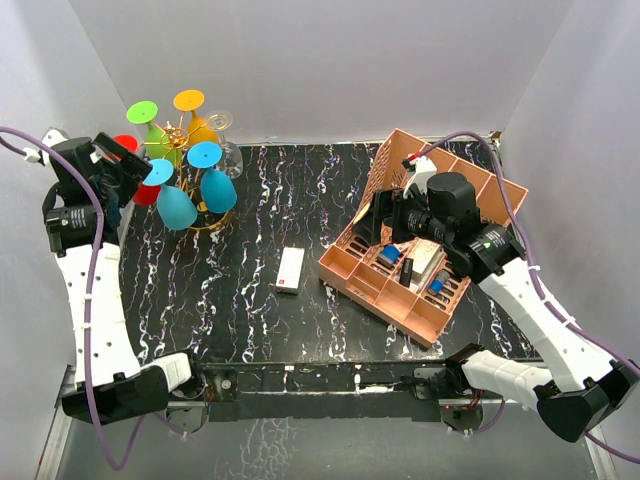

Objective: Take the wine glass off the wine glass rack

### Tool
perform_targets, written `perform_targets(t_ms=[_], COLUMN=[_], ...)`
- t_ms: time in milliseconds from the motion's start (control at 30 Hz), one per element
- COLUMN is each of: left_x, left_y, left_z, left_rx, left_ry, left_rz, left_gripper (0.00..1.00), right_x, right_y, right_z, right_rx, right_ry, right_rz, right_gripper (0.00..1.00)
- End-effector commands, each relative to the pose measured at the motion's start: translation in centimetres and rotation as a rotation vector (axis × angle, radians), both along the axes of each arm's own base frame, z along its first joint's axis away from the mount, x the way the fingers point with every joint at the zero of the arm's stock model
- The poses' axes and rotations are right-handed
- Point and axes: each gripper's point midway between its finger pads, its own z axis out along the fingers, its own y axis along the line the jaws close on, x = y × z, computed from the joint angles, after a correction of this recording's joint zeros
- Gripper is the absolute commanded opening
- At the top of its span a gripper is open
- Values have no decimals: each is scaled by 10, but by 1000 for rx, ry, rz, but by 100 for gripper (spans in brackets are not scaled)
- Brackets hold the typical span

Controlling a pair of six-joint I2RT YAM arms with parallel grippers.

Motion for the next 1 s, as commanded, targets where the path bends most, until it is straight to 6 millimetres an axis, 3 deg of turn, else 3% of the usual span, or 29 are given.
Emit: perform_targets(t_ms=[0, 167, 333, 467, 967], left_x=[14, 23, 32, 42, 48], left_y=[-6, -10, -1, -2, -3], left_z=[1, -6, -21, -30, -55], left_rx=[-64, -100, -108, -127, -150], left_ry=[-48, -60, -28, -23, 9], left_rz=[-22, -38, -5, -23, -42], left_gripper=[80, 70, 69, 61, 50], right_x=[12, 13, 14, 15, 14], right_y=[6, 3, 1, 1, -1], right_z=[48, 46, 44, 42, 36], right_rx=[72, 54, 49, 45, 34], right_ry=[-133, -137, -140, -139, -131], right_rz=[-7, -16, -29, -31, -32], right_gripper=[98, 98, 98, 98, 99])
